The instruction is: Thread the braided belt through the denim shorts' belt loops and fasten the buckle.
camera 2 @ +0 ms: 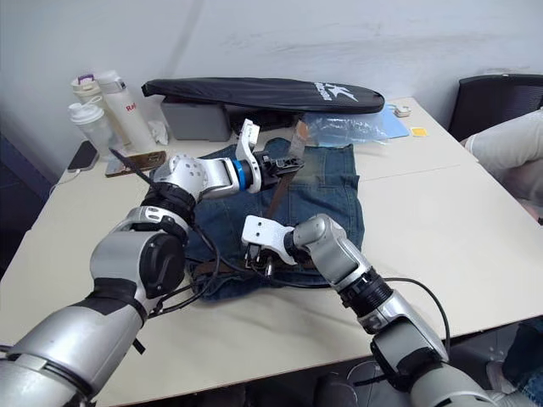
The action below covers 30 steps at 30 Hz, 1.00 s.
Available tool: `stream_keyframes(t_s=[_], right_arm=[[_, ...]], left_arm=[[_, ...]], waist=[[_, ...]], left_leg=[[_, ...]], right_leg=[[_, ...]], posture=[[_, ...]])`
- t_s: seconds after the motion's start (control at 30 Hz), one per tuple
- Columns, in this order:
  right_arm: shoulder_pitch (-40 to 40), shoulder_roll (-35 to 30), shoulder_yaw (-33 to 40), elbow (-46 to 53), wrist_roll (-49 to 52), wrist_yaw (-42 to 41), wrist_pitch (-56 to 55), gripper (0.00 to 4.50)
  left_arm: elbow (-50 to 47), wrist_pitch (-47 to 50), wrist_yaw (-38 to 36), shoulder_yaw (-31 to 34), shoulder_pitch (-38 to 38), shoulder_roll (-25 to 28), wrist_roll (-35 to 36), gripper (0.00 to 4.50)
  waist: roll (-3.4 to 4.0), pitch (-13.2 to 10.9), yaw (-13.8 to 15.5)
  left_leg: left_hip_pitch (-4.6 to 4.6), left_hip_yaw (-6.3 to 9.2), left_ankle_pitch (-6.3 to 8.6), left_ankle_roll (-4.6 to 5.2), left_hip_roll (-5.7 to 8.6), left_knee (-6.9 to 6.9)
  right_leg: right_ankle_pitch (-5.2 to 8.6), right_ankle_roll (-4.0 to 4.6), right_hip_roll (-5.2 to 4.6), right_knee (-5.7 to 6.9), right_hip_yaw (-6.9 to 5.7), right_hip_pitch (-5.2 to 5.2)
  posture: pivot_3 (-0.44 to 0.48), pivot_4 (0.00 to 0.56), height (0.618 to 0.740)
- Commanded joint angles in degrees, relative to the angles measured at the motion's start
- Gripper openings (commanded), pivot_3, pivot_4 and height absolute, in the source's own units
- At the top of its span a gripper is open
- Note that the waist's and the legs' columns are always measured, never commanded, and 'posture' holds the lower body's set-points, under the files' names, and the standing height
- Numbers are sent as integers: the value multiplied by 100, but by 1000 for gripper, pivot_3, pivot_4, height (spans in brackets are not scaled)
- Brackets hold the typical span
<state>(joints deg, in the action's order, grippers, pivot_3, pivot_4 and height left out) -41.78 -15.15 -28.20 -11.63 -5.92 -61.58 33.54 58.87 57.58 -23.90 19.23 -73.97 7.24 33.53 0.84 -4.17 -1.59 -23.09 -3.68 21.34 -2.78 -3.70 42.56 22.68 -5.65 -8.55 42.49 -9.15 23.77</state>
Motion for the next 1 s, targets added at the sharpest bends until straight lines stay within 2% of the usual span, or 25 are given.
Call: stream_keyframes(t_s=[0.03,0.27,0.43,0.6,0.73,1.0], right_arm=[[884,-418,-511,-665,-25,-373,445,44],[925,-1123,-375,749,416,-732,1014,44],[947,-1438,-223,1339,711,-697,1382,44],[951,-1563,-178,1697,915,-532,1501,44],[922,-1560,201,2009,1163,-322,1699,44],[1086,-1718,1521,3010,1880,73,2232,44]], left_arm=[[-1178,401,30,166,-12,-2,354,0],[-1980,966,286,270,590,139,299,0],[-2307,1235,360,327,836,260,297,0],[-2629,1484,443,356,1047,129,347,0],[-2849,1617,522,392,1151,3,387,0],[-3143,1797,604,314,1335,-109,423,0]], waist=[[2,-2,5],[16,-5,234],[17,-5,301],[13,-8,310],[5,-14,307],[-12,-73,297]], left_leg=[[-2,-1,1,-2,0,2],[-53,6,16,3,16,53],[-105,4,32,8,52,63],[-118,14,32,8,94,57],[-123,11,32,13,103,58],[-127,6,9,51,106,45]], right_leg=[[0,0,0,2,2,5],[-2,2,-23,2,24,53],[-7,9,-33,-4,19,79],[-7,10,-66,5,7,70],[-7,9,-98,-6,2,62],[-7,8,-96,-67,-6,51]], posture=[[0,150,622],[0,150,622],[0,150,622],[0,150,622],[0,150,622],[0,150,622]])
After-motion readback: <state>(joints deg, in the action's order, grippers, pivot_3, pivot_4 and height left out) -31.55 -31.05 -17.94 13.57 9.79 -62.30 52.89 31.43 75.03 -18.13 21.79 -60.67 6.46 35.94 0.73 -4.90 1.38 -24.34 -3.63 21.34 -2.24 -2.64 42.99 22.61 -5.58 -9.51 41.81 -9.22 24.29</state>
